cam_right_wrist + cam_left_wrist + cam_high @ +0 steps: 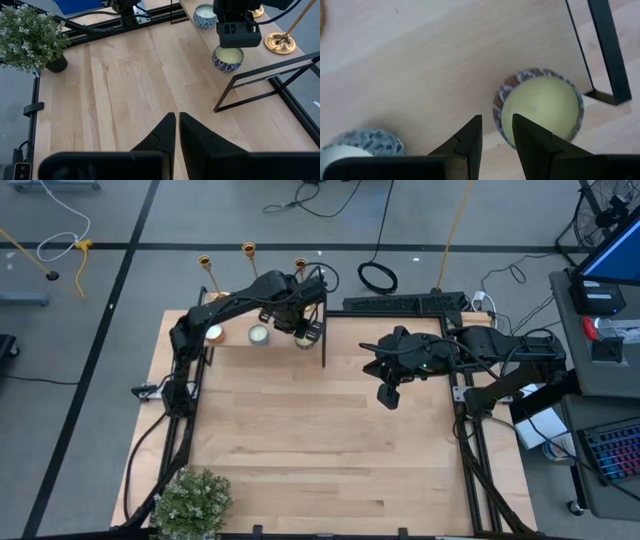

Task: Pick & Place candle stick holders
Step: Put the white scented candle on the shelf

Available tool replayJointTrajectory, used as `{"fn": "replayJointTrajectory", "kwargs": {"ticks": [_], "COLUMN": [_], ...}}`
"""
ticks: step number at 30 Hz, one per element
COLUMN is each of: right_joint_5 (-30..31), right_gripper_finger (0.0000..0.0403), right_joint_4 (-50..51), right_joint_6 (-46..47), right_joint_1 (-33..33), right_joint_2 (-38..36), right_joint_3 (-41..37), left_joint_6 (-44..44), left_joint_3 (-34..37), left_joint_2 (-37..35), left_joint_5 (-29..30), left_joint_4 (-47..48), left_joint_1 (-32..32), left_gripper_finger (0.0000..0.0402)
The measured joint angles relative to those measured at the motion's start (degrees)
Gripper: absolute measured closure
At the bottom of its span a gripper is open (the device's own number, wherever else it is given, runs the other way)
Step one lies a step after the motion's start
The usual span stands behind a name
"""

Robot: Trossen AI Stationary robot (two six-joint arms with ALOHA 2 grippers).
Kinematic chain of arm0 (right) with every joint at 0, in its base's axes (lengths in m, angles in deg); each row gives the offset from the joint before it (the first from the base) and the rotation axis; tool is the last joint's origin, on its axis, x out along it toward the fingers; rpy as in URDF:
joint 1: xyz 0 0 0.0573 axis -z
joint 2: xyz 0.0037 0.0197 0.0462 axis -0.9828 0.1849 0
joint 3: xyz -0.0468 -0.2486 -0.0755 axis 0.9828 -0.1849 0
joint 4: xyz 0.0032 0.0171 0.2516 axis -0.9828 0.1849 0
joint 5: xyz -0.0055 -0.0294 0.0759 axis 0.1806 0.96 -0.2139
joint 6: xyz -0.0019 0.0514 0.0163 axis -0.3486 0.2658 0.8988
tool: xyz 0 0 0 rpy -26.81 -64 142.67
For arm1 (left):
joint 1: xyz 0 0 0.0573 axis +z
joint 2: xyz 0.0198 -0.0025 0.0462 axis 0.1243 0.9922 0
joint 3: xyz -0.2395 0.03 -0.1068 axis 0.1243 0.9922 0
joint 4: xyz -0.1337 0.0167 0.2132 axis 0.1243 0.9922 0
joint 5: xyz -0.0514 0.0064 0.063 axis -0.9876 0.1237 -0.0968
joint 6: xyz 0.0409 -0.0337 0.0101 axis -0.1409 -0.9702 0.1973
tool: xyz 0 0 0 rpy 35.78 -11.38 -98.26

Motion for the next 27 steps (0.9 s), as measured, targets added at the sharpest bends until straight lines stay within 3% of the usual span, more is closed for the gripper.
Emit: {"fn": "replayJointTrajectory", "kwargs": {"ticks": [4,16,25,27], "right_joint_5": [0.0,-0.01,0.0,0.0], "right_gripper_finger": [0.0385,0.0385,0.0385,0.0385], "right_joint_4": [0.02,0.52,0.48,0.48], "right_joint_6": [0.0,0.0,-0.44,-0.61], "right_joint_1": [0.0,0.0,0.12,0.14], "right_joint_2": [0.0,0.02,0.01,0.02], "right_joint_3": [0.0,0.0,0.0,0.0], "left_joint_6": [0.41,2.28,2.1,0.97], "left_joint_3": [0.05,0.05,0.05,0.05], "left_joint_2": [0.0,-0.66,-6.29,-7.65], "left_joint_5": [2.83,3.11,2.99,0.43], "left_joint_4": [-2.59,-2.62,-3.28,-2.83], "left_joint_1": [-0.52,-0.04,0.44,0.44], "left_gripper_finger": [0.0289,0.0289,0.0289,0.0293]}}
